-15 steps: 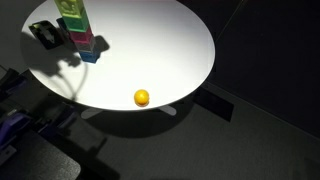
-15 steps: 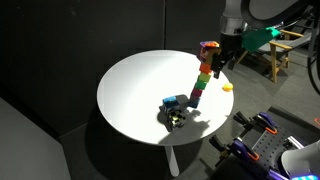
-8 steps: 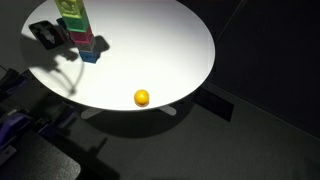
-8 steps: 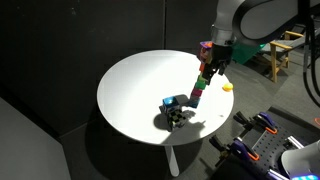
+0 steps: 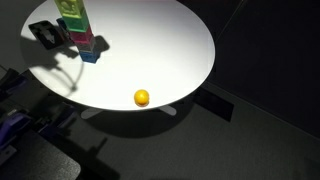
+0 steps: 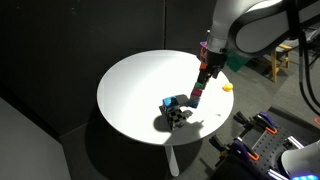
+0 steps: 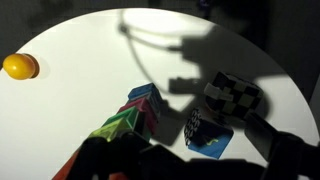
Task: Pick up the block with the number one on it and put it on the block with the number four on it
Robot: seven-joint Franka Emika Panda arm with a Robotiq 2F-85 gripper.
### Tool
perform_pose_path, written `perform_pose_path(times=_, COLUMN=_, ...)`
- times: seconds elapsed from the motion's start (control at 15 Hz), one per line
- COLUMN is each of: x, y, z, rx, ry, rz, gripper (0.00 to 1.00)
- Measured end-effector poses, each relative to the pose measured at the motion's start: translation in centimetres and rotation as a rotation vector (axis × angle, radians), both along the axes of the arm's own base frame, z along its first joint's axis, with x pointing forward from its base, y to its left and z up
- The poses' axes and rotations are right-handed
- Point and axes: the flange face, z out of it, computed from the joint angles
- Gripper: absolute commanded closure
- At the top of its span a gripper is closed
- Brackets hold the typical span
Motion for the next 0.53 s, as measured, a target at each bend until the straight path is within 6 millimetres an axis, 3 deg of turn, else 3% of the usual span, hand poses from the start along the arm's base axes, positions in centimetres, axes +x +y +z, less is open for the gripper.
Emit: perform_pose_path(times=0.53, x=0.0, y=1.9, z=-2.2, rx=0.011, ry=-0.004, rz=0.046, gripper=0.00)
